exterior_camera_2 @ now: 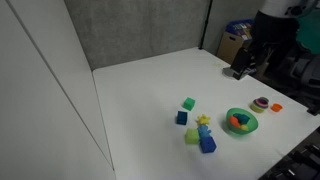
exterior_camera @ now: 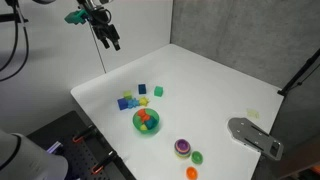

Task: Put the round yellow toy in the bowl

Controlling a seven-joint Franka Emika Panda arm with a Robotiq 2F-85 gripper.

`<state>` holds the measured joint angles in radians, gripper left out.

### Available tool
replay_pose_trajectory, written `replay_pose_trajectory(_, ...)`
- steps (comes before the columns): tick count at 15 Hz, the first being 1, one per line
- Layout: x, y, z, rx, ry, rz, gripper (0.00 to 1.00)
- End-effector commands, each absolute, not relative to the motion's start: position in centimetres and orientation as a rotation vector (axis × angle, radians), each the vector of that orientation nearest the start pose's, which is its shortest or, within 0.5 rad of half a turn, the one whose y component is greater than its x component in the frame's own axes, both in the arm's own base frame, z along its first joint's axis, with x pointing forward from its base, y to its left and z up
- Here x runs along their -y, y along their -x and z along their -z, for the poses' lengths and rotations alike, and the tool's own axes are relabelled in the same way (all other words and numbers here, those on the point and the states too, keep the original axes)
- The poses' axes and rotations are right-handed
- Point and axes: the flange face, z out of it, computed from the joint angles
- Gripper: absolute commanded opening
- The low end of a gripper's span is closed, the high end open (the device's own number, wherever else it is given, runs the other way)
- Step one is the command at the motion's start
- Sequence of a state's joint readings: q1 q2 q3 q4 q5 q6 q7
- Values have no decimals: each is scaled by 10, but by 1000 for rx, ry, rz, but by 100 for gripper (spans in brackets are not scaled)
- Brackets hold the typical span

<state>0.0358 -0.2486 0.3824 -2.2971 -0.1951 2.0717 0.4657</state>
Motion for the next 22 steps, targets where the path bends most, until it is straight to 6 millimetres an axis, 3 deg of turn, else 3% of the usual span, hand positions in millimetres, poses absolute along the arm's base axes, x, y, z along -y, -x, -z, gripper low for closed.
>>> replay_pose_trajectory(1,-188,-435,-445,61,3373,191,100)
replay_pose_trajectory(13,-188,-436,-446,61,3373,192,100)
replay_pose_trajectory(18,-180,-451,-431,54,3347,152,100)
replay_pose_trajectory(22,-171,-470,-408,50,3311,134,100)
